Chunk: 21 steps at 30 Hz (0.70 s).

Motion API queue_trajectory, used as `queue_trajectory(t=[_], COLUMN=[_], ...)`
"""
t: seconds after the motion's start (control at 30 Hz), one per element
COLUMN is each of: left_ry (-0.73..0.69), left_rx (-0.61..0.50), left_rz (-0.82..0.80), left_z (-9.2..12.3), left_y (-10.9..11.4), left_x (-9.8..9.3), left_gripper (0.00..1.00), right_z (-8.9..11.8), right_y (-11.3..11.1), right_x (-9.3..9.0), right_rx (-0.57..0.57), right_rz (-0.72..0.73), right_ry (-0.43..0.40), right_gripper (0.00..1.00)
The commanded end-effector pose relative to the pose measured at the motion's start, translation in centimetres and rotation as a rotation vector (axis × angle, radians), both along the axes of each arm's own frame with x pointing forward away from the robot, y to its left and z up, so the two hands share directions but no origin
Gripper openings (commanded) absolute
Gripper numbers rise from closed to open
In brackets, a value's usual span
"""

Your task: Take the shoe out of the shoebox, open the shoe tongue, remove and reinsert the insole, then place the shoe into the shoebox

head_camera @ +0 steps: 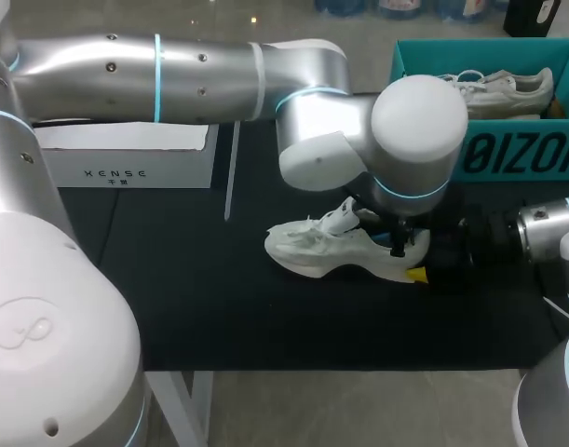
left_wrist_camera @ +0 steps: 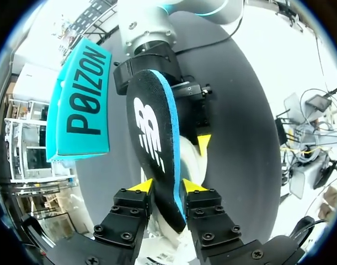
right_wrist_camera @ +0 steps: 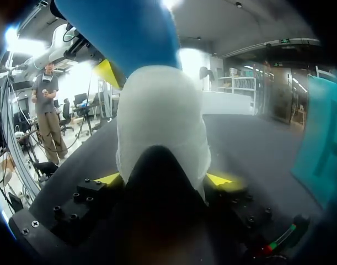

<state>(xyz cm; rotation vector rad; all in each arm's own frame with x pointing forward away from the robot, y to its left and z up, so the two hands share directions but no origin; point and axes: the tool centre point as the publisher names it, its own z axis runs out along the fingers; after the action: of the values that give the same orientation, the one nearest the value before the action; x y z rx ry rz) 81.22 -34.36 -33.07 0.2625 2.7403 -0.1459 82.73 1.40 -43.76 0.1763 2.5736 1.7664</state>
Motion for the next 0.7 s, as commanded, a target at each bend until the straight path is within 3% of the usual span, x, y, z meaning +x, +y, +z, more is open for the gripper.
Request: queue_trajectory(t=[0.03, 0.1, 0.17, 0.47, 0.6, 0.7], left_ry=[0.001, -0.004, -0.008, -0.029, -0.028, -0.01], left_rx=[0.003, 0.001, -0.009, -0.074, -0.144, -0.236], left_rz=[0.004, 0.01, 0.014, 0.008, 0.015, -0.004], left_z=[-0.4, -0.5, -0.4, 1.6, 3.8, 6.7], left_y=[-0.8, -1.0, -1.2, -1.3, -0.9, -0.8], left_x=[0.4, 0.5, 0.6, 0.2, 0.0, -0.2], left_gripper=[0.29, 0.23, 0.0, 0.0, 0.0, 0.0], right_z=[-0.7, -0.7, -0.7, -0.7, -0.7, -0.7], right_y=[0.3, 0.3, 0.3, 0.3, 0.3, 0.3], right_x=[0.0, 0.0, 0.0, 0.0, 0.0, 0.0], right_rx=[-0.002, -0.002, -0.002, -0.002, -0.002, -0.002], right_rz=[-0.001, -0.001, -0.001, -0.001, -0.001, -0.001], right_ry=[0.001, 0.001, 0.001, 0.001, 0.001, 0.001], right_gripper=[0.0, 0.0, 0.0, 0.0, 0.0, 0.0])
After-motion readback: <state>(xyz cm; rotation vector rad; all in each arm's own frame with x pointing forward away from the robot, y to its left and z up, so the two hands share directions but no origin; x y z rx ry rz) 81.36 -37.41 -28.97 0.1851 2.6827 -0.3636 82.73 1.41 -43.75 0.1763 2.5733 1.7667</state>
